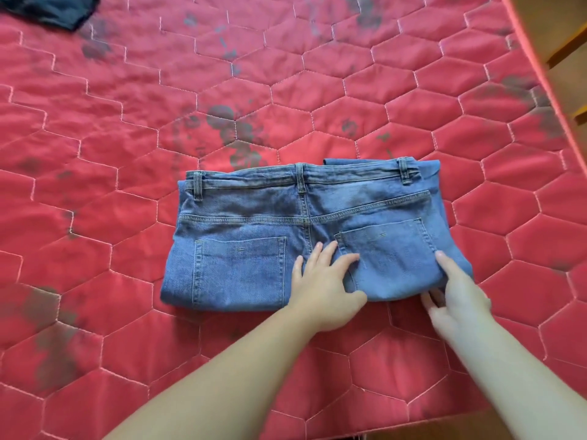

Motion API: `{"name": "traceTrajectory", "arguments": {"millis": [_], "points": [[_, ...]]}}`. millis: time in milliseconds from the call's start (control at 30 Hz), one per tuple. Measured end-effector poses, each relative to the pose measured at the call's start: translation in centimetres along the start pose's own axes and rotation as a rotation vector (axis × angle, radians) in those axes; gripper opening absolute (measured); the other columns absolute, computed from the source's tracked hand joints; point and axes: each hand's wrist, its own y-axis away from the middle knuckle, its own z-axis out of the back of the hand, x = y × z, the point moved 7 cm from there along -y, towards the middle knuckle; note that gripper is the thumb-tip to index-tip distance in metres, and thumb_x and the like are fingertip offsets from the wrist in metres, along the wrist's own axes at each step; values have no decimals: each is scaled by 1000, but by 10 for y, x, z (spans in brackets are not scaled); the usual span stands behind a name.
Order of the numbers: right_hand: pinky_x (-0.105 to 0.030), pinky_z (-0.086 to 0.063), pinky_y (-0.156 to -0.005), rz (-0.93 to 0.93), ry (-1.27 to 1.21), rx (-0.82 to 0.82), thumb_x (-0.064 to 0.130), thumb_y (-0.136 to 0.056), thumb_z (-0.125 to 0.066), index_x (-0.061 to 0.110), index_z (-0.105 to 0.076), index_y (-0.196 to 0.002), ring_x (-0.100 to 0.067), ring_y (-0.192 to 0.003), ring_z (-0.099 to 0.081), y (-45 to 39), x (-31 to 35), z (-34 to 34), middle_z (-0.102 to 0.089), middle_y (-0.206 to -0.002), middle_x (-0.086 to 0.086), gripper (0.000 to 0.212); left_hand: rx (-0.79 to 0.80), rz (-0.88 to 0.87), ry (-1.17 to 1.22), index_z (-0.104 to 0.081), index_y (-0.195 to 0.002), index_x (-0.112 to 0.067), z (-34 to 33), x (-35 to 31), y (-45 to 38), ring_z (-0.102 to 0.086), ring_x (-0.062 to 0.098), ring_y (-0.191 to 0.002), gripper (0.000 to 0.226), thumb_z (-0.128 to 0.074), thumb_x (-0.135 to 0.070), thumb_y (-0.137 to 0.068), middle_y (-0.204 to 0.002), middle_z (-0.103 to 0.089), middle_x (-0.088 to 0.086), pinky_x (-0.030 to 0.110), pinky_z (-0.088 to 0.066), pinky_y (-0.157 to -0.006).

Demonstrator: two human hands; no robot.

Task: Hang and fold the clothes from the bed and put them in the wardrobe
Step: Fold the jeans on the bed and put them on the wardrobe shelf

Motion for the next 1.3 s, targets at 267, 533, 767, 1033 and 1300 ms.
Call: {"name": "traceTrajectory", "arguments": {"millis": [267,533,767,1033,1300], "points": [[-24,-50,-66,666,454,294,17,-71,-75,17,-64,-77,-3,-71,-63,95,66,-75,-69,-69,18,13,-79,116,961,-59,-123,-31,54,-4,11,-52,6,-122,31,-60,-39,-93,-133,-58,-3,29,-35,-109],[-44,-41,-89,1232,1294,882,42,-75,-58,26,-51,-107,-21,-96,-59,256,-51,-186,-61,-96,6,36,-414,203,1731,-75,-61,-18,102,114,61,-65,2,-52,71,-20,-27,-104,-59,-64,7,15,-51,-50],[-43,-28,-110,1306,1632,1129,44,-84,-55,24,-43,-132,-22,-117,-46,248,-135,-167,-48,-124,1,53,-159,456,1300,-68,-98,-14,90,195,88,-68,27,-75,29,-71,-38,-81,-95,-70,16,38,-53,-72],[-40,-38,-97,1139,1111,472,29,-78,-72,19,-59,-120,-20,-113,-47,166,-42,-148,-54,-119,-6,45,-475,357,1121,-69,-91,-16,99,195,76,-71,5,-75,11,-69,-6,-86,-81,-76,-7,16,-52,-63],[-43,-53,-73,462,907,581,21,-91,-63,15,-70,-74,-19,-72,-64,110,-45,-139,-71,-76,-1,20,-373,362,1289,-71,-97,-11,91,202,72,-72,16,-83,10,-65,-10,-90,-93,-77,4,23,-57,-66]]}}
